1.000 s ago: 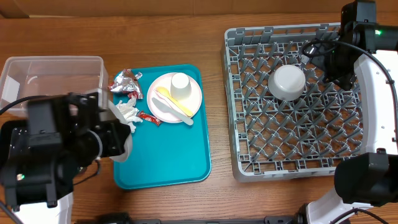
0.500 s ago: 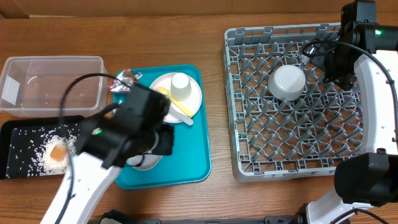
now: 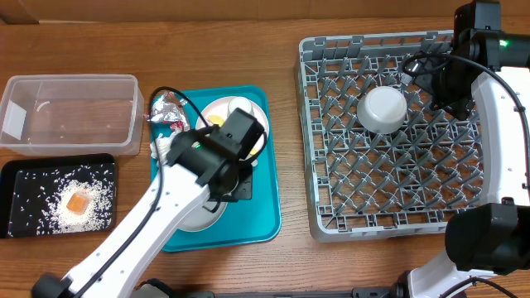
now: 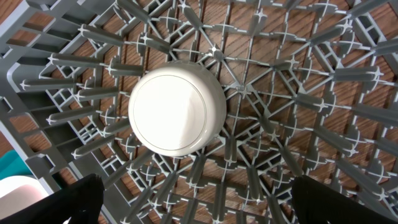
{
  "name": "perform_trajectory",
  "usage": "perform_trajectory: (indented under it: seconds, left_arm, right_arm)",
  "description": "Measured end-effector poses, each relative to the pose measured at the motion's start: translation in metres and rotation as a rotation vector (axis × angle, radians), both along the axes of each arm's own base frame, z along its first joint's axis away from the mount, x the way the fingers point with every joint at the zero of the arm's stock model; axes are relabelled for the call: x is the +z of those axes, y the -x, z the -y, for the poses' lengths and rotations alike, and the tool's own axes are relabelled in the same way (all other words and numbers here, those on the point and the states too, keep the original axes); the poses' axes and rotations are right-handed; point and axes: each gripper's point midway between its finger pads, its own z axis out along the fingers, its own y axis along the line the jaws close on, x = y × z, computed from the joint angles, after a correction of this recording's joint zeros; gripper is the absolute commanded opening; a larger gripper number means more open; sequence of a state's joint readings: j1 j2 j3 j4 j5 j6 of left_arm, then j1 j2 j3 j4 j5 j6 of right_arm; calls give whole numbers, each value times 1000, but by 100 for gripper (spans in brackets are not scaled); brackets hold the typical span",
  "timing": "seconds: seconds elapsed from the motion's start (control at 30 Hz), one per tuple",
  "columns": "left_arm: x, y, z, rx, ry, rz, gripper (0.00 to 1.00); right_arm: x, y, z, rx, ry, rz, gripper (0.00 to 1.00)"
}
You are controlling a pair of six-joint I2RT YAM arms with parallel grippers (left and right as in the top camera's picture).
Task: Sort waste into correct bins and load items into the dishwasher rack
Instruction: 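Carry the empty plate back and set it on the teal tray, release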
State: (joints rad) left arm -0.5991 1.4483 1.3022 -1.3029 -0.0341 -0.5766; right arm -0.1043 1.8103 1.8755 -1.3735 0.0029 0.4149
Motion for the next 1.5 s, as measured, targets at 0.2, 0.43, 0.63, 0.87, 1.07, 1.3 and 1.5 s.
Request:
perform_trajectory:
  seconds: [0.2,0.43,0.63,0.87,1.07,1.3,1.5]
  left_arm:
    - [-32,-4,8,12,-25,-74,4]
    - [-53,-3,14,9,-45,-144,5]
    - [-57,2,20,-8,-47,-162,17]
    - [-57,2,21,-5,-42,-165,4]
    - [-47,12,16,-20,-63,-207,22]
    - [27,-6,8,-21,-63,-55,100]
    - [106,-19,-35,128,12,212,100]
  right_arm:
    - [0,0,0,0,0,0,100]
    - [0,0,0,0,0,0,100]
    - [0,0,0,-1,0,0,100]
    - [0,0,0,0,0,0,100]
    - [0,0,0,0,0,0,100]
    - [0,0,0,0,0,0,100]
    - [1,-4,0,0,2,17,100]
